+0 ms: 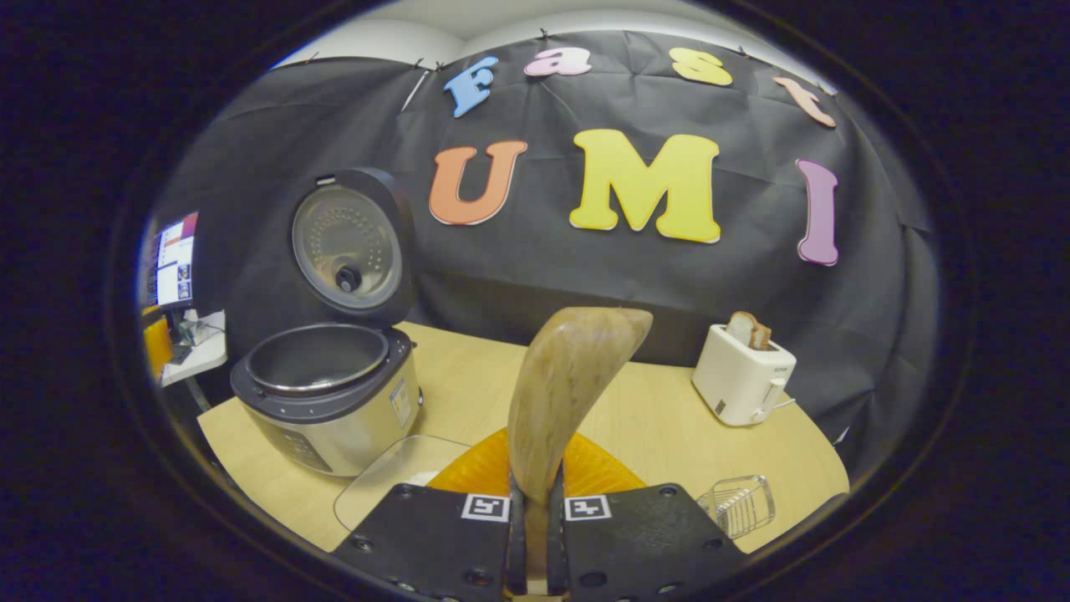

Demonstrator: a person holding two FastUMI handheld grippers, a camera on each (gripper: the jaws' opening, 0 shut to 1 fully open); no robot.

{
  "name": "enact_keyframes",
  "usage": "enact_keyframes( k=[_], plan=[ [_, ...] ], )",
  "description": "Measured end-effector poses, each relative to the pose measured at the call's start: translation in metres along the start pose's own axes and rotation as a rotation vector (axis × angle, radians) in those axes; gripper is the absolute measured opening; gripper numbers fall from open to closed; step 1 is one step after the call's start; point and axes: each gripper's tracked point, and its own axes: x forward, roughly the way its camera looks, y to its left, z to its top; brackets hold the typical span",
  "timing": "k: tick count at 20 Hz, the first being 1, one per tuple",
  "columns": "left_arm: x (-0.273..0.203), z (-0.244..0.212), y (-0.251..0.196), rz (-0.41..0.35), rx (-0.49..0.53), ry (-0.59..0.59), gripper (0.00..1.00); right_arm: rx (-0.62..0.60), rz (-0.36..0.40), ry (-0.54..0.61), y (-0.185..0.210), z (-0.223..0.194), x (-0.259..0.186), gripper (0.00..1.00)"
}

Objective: Close the left gripper, press the button to open the rice cooker; take a wooden spoon from the chopstick holder with the right hand, scoop a spoonful of rice and pour it into the rice cooker, then put the wooden spoon back into the chopstick holder.

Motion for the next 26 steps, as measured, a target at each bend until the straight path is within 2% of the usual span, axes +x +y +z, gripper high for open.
enact_keyframes(
  k=[5, 7, 12, 16, 23, 24, 26],
  plan=[
    [0.001, 0.0, 0.006, -0.01, -0.027, -0.001, 0.99, -0.051, -0.057, 0.081, 0.0, -0.048, 0.02, 0.09],
    [0.002, 0.002, 0.01, -0.007, -0.032, -0.008, 0.99, -0.058, -0.065, 0.047, 0.0, -0.045, 0.019, 0.1],
    [0.001, 0.0, 0.01, -0.01, -0.038, -0.004, 0.99, -0.042, -0.13, 0.044, 0.003, -0.052, 0.002, 0.1],
    [0.0, 0.003, 0.002, -0.053, -0.034, -0.012, 0.99, 0.021, -0.178, 0.048, 0.009, -0.059, -0.012, 0.1],
    [-0.001, 0.004, -0.003, -0.091, -0.057, -0.02, 0.99, 0.177, -0.152, 0.105, 0.041, -0.068, -0.015, 0.1],
    [-0.001, 0.005, -0.004, -0.096, -0.061, -0.02, 0.96, 0.204, -0.151, 0.113, 0.043, -0.068, -0.014, 0.1],
    [0.0, 0.003, -0.008, -0.109, -0.066, -0.017, 0.99, 0.253, -0.152, 0.126, 0.048, -0.067, -0.011, 0.1]
  ],
)
